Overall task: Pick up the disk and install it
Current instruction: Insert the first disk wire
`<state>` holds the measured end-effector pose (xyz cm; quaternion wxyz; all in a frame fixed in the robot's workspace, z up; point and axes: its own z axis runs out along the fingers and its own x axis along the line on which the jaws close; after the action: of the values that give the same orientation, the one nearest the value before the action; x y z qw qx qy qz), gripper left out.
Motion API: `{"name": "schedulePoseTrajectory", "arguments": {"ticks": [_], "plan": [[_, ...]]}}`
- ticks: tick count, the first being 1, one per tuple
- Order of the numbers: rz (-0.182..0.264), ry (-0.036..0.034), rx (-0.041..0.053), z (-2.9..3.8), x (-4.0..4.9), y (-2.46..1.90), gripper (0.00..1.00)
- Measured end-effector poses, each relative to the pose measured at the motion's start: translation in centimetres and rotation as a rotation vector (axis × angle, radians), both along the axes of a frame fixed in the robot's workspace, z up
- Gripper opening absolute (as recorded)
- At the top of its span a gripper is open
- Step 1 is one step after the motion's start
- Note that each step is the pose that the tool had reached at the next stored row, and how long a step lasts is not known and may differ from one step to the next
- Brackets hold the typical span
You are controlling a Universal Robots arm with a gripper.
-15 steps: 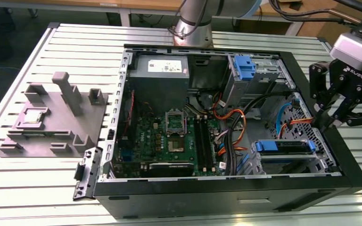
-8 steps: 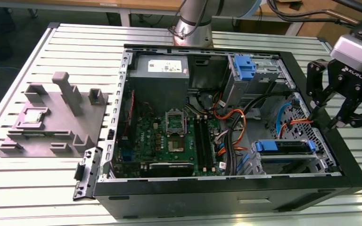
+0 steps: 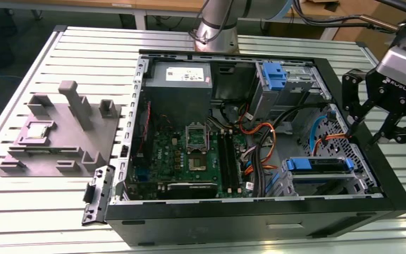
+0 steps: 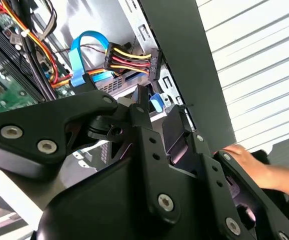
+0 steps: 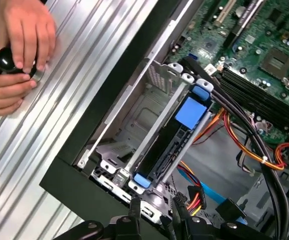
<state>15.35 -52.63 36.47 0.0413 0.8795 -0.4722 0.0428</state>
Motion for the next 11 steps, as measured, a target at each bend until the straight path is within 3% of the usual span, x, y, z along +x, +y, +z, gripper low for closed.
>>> {"name": "schedulePoseTrajectory", "arguments": {"ticks": [5,11], "plan": [[0.019,-0.0001,-0.0255,-0.14,0.0,0.08,0.38],[0.123,-0.0013,-0.0262,-0.23,0.0,0.08,0.38]]}}
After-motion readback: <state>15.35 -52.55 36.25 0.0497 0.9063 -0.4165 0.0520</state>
